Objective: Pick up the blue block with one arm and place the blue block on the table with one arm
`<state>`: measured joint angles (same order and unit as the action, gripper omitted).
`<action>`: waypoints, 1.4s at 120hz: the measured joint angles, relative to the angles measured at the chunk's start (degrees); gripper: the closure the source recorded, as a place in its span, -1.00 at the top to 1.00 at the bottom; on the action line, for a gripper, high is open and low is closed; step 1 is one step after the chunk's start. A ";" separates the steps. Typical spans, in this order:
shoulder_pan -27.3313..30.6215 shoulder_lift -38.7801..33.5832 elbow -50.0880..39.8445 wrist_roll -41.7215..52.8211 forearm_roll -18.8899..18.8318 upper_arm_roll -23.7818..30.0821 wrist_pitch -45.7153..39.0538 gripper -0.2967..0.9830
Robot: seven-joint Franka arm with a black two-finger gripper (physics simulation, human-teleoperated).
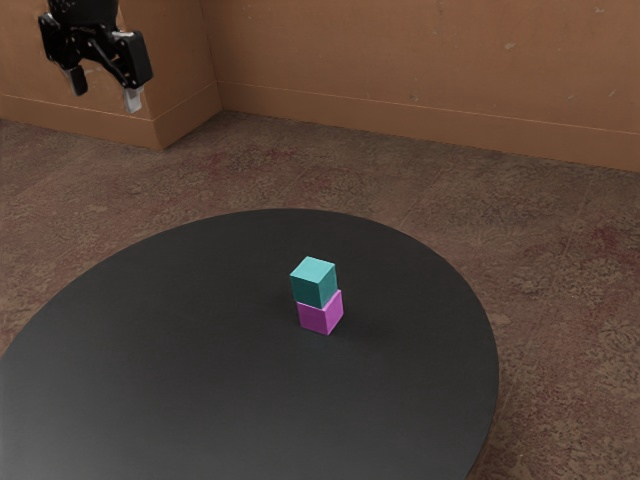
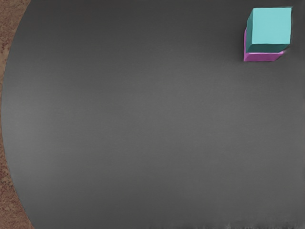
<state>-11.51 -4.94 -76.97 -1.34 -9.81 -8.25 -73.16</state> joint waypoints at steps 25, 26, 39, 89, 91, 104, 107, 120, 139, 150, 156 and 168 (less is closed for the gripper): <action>-1.96 7.16 -0.99 -0.22 1.22 0.44 -5.27 0.54; -2.01 7.54 -1.25 -0.24 1.42 0.42 -5.89 0.54; -1.49 11.01 -3.29 -0.46 2.88 0.24 -12.90 0.54; -2.28 25.33 -2.62 -2.21 4.50 0.52 -25.37 0.54; -2.52 25.94 -2.70 -2.23 4.57 0.52 -25.60 0.54; -3.12 29.18 -3.01 -2.40 6.19 0.44 -26.99 0.54; -3.17 29.76 -3.15 -2.45 6.83 0.44 -27.44 0.54; -3.23 32.95 -3.01 -2.59 8.95 0.50 -29.74 0.54; -3.08 36.20 -1.97 -2.86 11.07 0.59 -33.30 0.54; -3.85 35.95 -2.47 -3.03 11.80 0.52 -34.40 0.54; -4.19 35.86 -2.91 -3.12 12.21 0.48 -34.76 0.54; -4.31 35.80 -3.31 -3.28 12.50 0.18 -34.25 0.54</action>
<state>-15.82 30.86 -80.28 -4.62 2.69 -8.07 -107.41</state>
